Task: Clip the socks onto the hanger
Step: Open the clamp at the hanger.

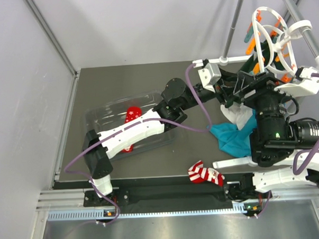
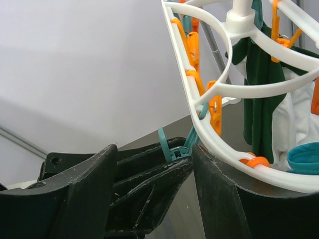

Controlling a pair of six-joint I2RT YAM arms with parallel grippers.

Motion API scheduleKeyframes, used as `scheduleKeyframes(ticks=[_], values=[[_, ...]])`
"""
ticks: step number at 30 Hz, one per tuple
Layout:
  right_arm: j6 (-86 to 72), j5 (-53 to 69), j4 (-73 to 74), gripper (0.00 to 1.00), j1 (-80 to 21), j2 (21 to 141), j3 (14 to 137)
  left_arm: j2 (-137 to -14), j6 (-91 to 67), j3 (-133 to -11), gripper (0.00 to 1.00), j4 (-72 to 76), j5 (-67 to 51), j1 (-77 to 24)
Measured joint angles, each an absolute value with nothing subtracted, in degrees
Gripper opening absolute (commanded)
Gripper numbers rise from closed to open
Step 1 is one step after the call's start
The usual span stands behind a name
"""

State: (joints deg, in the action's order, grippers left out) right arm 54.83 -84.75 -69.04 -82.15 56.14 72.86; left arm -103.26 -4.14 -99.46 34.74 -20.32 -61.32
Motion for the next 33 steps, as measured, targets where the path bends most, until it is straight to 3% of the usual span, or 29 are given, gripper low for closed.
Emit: scheduleKeyframes(ticks=[9,20,33], values=[[52.5,-86.1,-67.1,0.67,-82.5,53.8,72.0,-103.3,-4.1,-99.7,0.00,34.2,-20.3,-61.3],[48.8,-86.6,-62.4,0.66,-77.9,56.1,72.0,-103.2,-5.0,-99.7,0.00,35.1,-20.3,-61.2],[48.7,-86.0,-61.3,0.52,-74.4,59.4,74.3,-102.4,-5.0,-98.9,0.00,35.6,-20.5,-60.5]])
